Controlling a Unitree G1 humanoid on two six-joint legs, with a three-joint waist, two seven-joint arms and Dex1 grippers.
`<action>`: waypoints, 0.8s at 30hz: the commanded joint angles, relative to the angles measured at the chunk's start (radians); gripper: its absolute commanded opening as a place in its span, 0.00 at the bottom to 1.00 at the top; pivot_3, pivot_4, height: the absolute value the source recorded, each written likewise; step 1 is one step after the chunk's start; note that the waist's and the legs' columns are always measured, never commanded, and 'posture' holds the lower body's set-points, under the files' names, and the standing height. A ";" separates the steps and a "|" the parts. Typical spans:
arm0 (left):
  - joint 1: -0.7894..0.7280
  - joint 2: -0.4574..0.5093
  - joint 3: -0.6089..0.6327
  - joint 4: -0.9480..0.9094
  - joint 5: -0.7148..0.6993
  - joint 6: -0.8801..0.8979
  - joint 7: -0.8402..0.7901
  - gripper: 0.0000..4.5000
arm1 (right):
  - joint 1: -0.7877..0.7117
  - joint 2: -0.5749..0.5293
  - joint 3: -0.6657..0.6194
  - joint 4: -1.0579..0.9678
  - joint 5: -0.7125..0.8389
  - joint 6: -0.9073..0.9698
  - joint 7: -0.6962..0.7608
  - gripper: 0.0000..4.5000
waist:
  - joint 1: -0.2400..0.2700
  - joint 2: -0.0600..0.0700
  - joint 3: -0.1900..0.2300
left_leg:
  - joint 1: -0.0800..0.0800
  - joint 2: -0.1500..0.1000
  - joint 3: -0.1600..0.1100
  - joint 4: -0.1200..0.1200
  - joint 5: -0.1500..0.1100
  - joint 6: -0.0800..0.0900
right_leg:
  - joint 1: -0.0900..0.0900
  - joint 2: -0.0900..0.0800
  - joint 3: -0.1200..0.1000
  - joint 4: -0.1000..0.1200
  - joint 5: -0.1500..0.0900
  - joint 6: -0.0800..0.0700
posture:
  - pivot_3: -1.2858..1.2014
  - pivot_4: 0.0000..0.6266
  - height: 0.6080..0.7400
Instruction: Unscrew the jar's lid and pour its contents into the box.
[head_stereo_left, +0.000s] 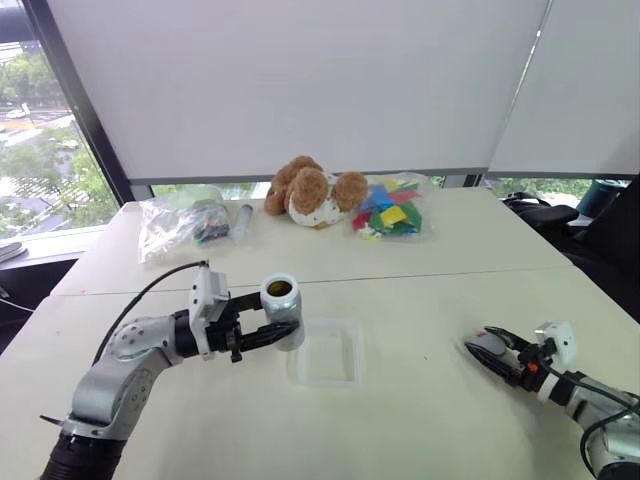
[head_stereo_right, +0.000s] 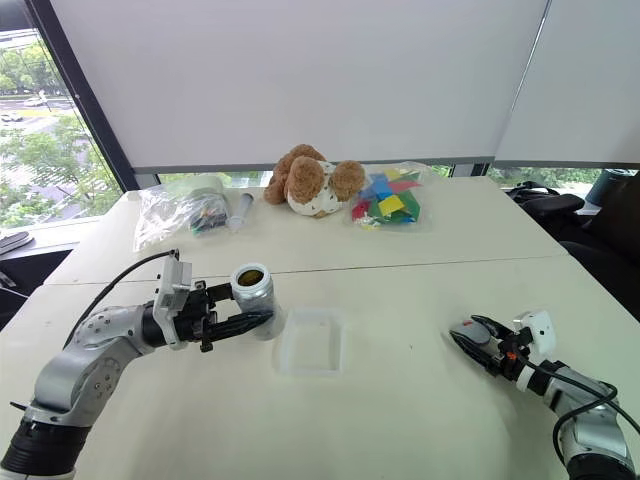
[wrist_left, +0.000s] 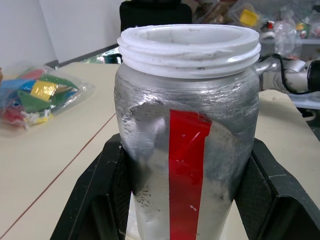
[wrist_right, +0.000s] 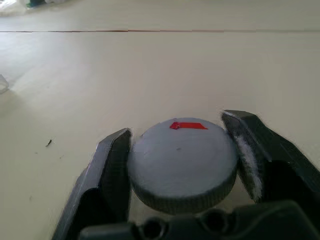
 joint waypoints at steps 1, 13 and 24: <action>-0.020 0.012 0.030 -0.007 -0.018 -0.001 -0.003 0.47 | -0.017 -0.023 -0.034 0.001 0.027 -0.008 0.016 0.98 | 0.001 0.000 0.000 | 0.000 0.000 0.000 0.000 0.000 0.000 | 0.000 0.000 0.000 0.000 0.000 0.000 | 0.52 0.24 1.00; -0.111 0.018 -0.085 0.126 0.414 -0.324 0.176 0.47 | 0.329 -0.194 -0.029 -0.774 0.218 0.235 0.182 0.98 | 0.007 0.001 0.000 | 0.000 0.000 -0.003 0.000 0.000 0.000 | 0.002 0.000 -0.001 -0.002 0.000 0.001 | 0.52 0.24 1.00; -0.175 -0.024 -0.208 0.306 0.858 -0.783 0.467 0.47 | 0.265 -0.140 0.079 -0.908 0.172 0.237 0.132 0.98 | 0.030 0.000 0.001 | -0.001 -0.001 -0.003 0.001 0.000 0.000 | 0.002 -0.001 0.000 -0.003 0.000 0.001 | 0.52 0.24 1.00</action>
